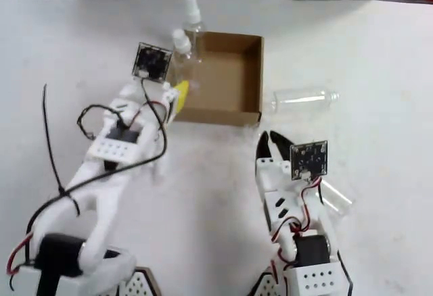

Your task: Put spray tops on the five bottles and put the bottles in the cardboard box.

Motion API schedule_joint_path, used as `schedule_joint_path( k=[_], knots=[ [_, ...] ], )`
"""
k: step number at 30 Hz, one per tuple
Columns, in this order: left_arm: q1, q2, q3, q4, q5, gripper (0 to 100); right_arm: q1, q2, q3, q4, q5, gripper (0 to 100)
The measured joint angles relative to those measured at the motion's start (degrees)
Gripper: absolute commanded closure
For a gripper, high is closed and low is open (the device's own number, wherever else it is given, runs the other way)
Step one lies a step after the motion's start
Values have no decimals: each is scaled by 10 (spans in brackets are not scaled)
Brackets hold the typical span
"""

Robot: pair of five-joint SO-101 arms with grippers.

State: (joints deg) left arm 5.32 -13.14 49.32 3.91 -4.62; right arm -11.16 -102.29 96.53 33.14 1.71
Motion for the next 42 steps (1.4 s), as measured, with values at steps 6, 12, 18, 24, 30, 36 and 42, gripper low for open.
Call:
schedule_joint_path(
  k=[6, 12, 18, 24, 30, 36, 42],
  knots=[
    [-5, -112, 14, 113, -8, 977, 0, 0, 0, 0, 0, 981],
    [-47, -196, 14, 316, -8, 976, 0, 0, 0, 0, 0, 982],
    [-99, -245, 90, 446, -8, 976, 8, 0, -8, -2, 9, 982],
    [-114, -308, 236, 411, -8, 976, 5, 0, -61, 11, 55, 982],
    [-135, -413, 312, 411, -44, 975, 5, 120, -173, 11, 57, 981],
    [-198, -514, 345, 451, -149, 974, 5, 358, -344, 12, 57, 981],
    [-241, -542, 351, 457, -170, 973, 5, 573, -505, 56, 57, 981]
  ],
)
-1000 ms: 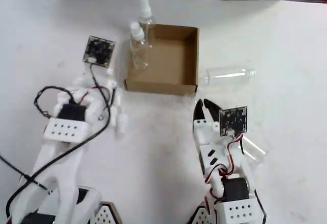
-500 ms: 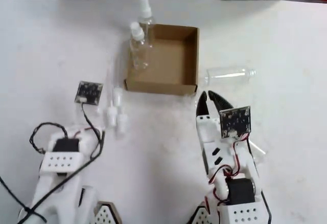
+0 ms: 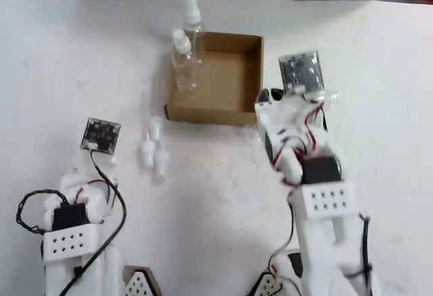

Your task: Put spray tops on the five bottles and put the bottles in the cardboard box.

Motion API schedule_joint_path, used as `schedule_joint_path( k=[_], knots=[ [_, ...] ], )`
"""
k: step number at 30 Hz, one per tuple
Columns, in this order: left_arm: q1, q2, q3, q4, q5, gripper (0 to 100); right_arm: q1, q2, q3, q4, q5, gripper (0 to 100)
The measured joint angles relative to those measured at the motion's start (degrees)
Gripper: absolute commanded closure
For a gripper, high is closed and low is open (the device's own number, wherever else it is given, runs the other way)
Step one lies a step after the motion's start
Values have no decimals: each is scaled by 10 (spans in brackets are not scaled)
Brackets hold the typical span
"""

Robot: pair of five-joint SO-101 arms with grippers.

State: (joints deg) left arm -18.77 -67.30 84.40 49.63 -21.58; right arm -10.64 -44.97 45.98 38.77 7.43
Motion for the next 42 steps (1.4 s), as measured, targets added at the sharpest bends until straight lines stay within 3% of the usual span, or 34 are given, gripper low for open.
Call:
schedule_joint_path(
  k=[10, 15, 19, 22, 35, 42],
  knots=[
    [-2, -1, 0, 0, -41, 973, -2, 319, -238, 96, 0, 980],
    [-2, -1, 7, -6, -45, 973, -49, 393, -343, 207, -1, 920],
    [-2, -2, 8, -6, -45, 973, -92, 435, -419, 279, -67, 870],
    [-2, -2, 8, -6, -45, 973, -93, 477, -484, 316, -76, 856],
    [-3, -2, 9, -6, -45, 973, -15, 705, -721, 338, -38, 851],
    [-3, -2, 11, -7, -46, 973, -10, 805, -822, 342, -33, 851]
  ],
)
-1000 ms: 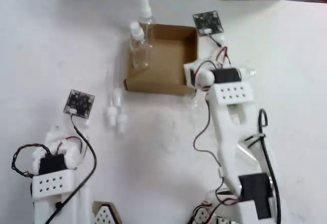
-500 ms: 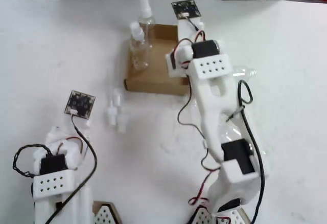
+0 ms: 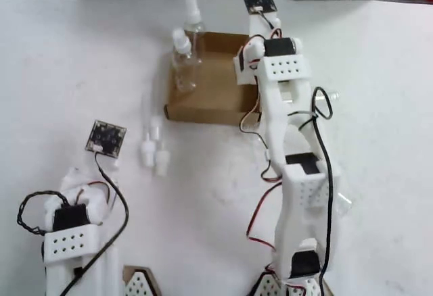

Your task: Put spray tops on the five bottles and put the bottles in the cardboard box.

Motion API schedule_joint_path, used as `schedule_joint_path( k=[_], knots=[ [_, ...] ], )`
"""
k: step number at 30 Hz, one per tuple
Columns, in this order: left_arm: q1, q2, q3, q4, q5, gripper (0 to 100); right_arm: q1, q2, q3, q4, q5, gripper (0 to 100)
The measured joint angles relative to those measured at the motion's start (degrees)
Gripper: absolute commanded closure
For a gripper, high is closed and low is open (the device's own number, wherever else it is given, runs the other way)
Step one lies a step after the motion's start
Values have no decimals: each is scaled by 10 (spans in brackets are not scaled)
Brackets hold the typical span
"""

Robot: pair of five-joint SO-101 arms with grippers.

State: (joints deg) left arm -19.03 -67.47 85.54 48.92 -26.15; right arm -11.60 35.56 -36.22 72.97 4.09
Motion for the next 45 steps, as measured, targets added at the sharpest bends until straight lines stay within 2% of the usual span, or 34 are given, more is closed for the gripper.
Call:
schedule_joint_path(
  k=[12, 18, 23, 40, 42, 45],
  knots=[
    [0, 0, 10, -22, 0, 973, 21, 71, -96, 55, 1, 850],
    [0, 0, 10, -24, 0, 973, 19, 92, -98, 55, 5, 851],
    [0, 0, 10, -24, 0, 973, 19, 128, -98, 55, 43, 853],
    [0, 0, 10, -24, 0, 973, -1, 168, -99, 55, 46, 854],
    [0, 0, 10, -24, 0, 973, -1, 168, -99, 55, 46, 874],
    [0, 0, 10, -24, 0, 973, -1, 168, -99, 55, 46, 967]
  ],
)
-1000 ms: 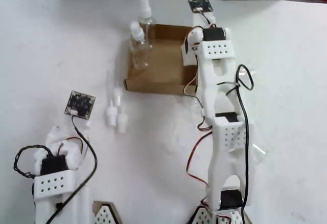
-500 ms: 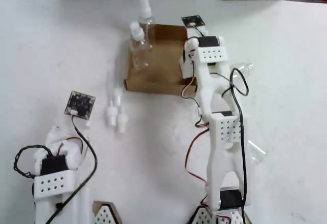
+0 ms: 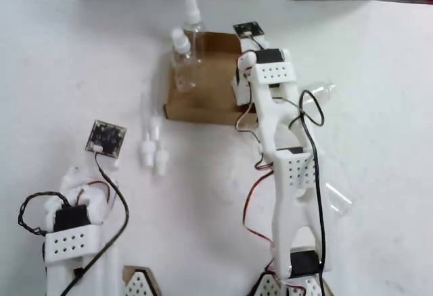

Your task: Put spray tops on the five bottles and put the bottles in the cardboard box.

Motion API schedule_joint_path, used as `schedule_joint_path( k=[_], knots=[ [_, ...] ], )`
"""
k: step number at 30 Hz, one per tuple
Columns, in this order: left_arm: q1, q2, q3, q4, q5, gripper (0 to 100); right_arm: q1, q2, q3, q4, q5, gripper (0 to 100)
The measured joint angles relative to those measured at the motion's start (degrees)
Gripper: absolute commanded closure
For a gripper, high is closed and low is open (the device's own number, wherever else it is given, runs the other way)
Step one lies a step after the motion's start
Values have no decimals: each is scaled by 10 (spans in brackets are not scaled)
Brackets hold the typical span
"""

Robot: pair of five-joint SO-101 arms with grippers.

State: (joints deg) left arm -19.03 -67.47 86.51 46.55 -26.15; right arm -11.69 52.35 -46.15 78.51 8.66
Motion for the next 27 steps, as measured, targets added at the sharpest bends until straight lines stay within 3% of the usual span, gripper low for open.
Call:
schedule_joint_path(
  k=[12, 18, 27],
  knots=[
    [0, 0, 0, 0, 0, 973, 14, 1, 0, 2, 4, 983],
    [0, 0, 0, 0, 0, 973, 15, 1, -1, 28, 94, 983],
    [0, 0, 0, 0, 0, 973, 22, 1, -2, 55, 161, 983]
  ],
)
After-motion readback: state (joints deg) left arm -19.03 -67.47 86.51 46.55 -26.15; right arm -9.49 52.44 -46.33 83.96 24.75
